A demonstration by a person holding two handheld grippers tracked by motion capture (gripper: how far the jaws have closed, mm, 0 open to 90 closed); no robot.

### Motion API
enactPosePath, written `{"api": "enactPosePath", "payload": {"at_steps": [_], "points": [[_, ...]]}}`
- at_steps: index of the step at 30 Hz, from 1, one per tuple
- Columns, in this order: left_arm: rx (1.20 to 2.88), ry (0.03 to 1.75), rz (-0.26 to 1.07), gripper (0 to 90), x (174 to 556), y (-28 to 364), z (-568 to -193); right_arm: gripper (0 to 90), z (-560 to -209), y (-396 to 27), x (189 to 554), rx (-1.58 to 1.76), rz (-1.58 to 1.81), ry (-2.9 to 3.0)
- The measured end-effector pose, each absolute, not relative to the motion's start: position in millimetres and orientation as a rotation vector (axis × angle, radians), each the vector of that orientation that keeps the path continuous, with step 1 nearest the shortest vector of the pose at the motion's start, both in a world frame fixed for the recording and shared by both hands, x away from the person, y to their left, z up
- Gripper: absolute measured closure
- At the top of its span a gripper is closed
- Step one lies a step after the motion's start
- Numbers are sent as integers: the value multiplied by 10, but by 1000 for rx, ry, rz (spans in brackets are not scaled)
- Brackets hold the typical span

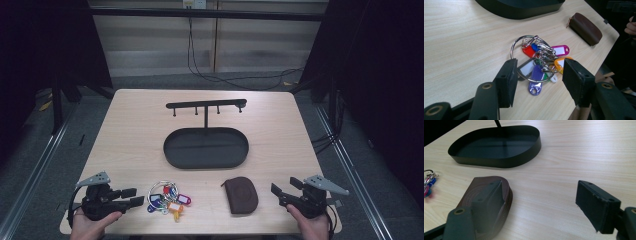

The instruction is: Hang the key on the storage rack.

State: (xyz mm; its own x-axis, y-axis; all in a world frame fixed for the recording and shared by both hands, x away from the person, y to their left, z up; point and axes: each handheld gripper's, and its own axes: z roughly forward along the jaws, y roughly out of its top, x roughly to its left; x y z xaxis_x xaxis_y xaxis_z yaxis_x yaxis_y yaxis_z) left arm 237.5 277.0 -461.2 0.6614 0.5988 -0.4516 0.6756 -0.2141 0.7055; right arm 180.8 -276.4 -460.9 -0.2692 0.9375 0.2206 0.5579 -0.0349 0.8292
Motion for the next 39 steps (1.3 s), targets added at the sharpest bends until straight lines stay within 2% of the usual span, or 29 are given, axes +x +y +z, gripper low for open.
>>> {"api": "enactPosePath", "payload": {"at_steps": [3,6,12,13,14,19,24,30,35,39], "points": [[1878,998,-115,447,2380,2798,-4605,227,-4618,-2777,1812,1575,1234,1842],[1846,992,-112,496,2390,2830,-4584,214,-4625,-2778,1819,1581,1225,1850],[1910,990,-90,484,2398,2789,-4574,209,-4626,-2773,1816,1586,1215,1861],[1924,992,-93,476,2393,2770,-4574,209,-4627,-2773,1820,1587,1221,1866],[1949,989,-86,431,2395,2755,-4574,209,-4631,-2778,1825,1590,1243,1880],[1985,967,-101,421,2399,2721,-4520,185,-4614,-2792,1807,1561,1292,1885],[1990,931,-84,509,2414,2717,-4447,194,-4610,-2790,1782,1559,1288,1880],[2038,922,-126,504,2499,2651,-4382,200,-4629,-2781,1816,1569,1280,1900],[2093,932,-103,486,2580,2574,-4304,200,-4641,-2771,1825,1572,1266,1918],[2159,938,-115,505,2696,2478,-4241,200,-4652,-2767,1834,1575,1256,1932]]}}
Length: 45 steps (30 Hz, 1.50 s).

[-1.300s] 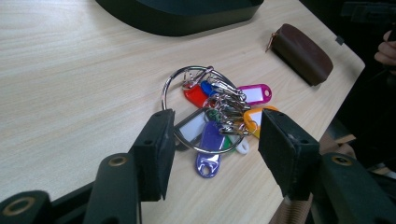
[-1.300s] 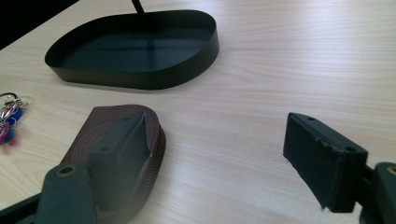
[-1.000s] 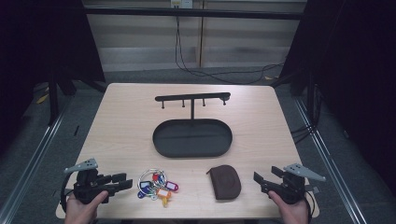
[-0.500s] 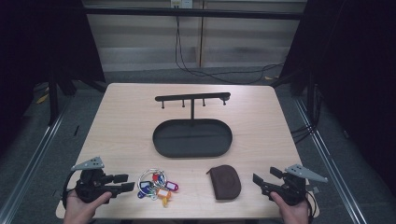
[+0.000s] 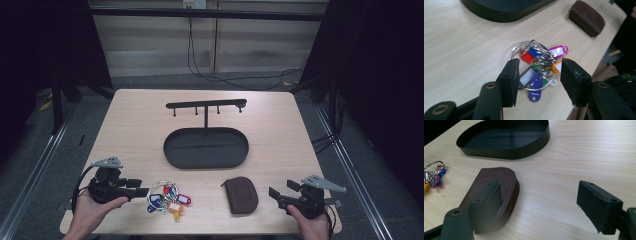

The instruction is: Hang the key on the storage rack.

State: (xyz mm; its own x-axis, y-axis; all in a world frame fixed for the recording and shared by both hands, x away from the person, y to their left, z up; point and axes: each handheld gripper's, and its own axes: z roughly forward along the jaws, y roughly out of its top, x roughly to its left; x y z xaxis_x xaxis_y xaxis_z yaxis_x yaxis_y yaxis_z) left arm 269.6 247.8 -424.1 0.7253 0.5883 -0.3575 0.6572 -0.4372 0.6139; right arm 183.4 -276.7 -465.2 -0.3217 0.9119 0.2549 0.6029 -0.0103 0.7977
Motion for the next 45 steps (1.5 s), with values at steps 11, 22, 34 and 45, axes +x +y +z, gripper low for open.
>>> {"api": "enactPosePath", "payload": {"at_steps": [11,22,34,45], "points": [[2287,943,-156,612,2878,2295,-4221,202,-4665,-2746,1851,1575,1240,1966],[2390,946,-195,666,3035,2222,-4208,202,-4672,-2744,1864,1571,1231,1976],[2525,983,-221,710,3209,2054,-4232,202,-4676,-2742,1872,1570,1231,1984],[2620,1011,-214,733,3320,1941,-4246,197,-4680,-2735,1878,1573,1226,1993]]}}
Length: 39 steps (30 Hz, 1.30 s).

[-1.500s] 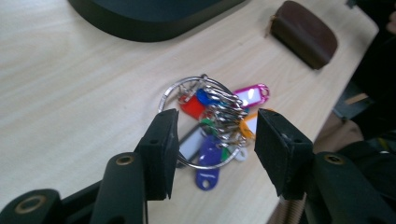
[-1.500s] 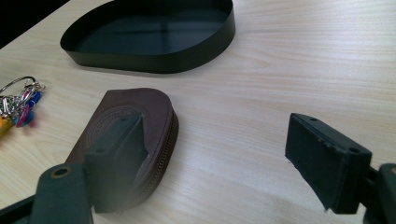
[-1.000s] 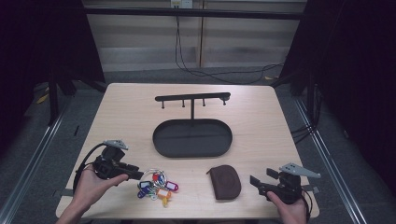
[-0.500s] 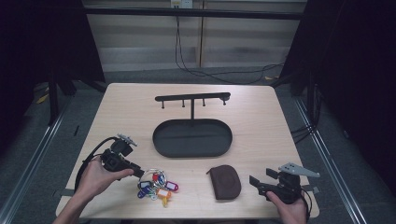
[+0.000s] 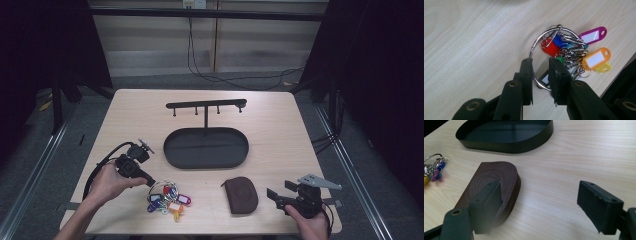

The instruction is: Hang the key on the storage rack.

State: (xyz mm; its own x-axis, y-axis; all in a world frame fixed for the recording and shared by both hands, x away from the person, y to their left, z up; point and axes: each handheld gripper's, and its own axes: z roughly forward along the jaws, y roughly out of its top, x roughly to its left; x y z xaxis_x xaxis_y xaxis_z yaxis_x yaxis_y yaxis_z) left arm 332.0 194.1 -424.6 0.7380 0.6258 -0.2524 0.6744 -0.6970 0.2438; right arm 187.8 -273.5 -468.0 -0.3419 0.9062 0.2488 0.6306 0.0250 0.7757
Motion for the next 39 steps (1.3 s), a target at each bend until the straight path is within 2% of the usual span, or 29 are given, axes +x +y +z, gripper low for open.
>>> {"api": "enactPosePath", "payload": {"at_steps": [8,15,18,21,27,33,39], "points": [[2689,1021,-238,723,3398,1855,-4352,190,-4685,-2732,1883,1582,1217,1996],[2729,1025,-273,749,3446,1788,-4430,190,-4687,-2724,1887,1579,1201,2006],[2745,1041,-276,698,3468,1759,-4484,190,-4690,-2722,1889,1578,1197,2008],[2757,1041,-293,698,3481,1734,-4531,188,-4694,-2724,1891,1582,1200,2010],[2787,1043,-278,763,3466,1705,-4573,184,-4696,-2721,1894,1585,1195,2015],[2814,1029,-284,777,3444,1645,-4655,183,-4691,-2724,1892,1584,1193,2007],[2819,1043,-246,835,3447,1629,-4658,183,-4692,-2724,1893,1584,1192,2009]]}}
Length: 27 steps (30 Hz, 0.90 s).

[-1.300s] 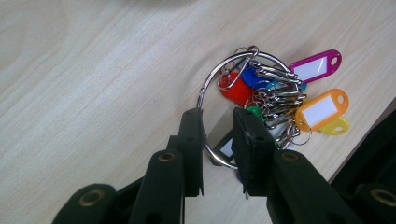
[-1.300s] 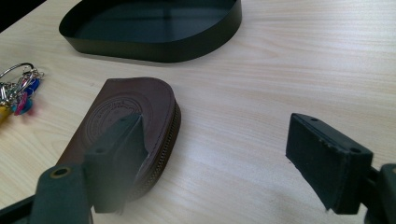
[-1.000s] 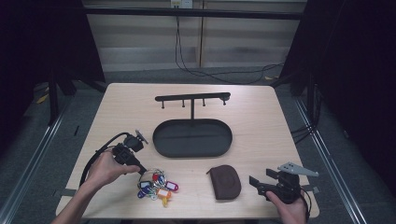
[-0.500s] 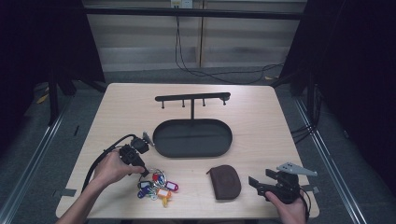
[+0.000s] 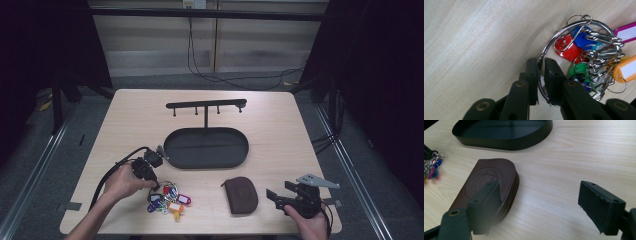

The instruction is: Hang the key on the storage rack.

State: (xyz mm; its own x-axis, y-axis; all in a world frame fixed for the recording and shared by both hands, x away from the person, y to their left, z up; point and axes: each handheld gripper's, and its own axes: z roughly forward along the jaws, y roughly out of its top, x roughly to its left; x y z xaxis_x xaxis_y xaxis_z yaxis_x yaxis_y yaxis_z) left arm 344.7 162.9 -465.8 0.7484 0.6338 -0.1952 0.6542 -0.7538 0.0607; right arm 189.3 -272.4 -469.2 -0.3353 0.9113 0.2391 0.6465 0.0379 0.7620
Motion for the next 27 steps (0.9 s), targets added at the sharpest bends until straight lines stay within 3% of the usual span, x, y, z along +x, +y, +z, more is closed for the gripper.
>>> {"api": "enactPosePath", "payload": {"at_steps": [12,27], "points": [[2889,1041,-179,871,3421,1532,-4645,183,-4687,-2720,1889,1585,1183,2006],[2772,1049,-249,873,3452,1657,-4438,171,-4692,-2729,1899,1605,1180,1996]]}}
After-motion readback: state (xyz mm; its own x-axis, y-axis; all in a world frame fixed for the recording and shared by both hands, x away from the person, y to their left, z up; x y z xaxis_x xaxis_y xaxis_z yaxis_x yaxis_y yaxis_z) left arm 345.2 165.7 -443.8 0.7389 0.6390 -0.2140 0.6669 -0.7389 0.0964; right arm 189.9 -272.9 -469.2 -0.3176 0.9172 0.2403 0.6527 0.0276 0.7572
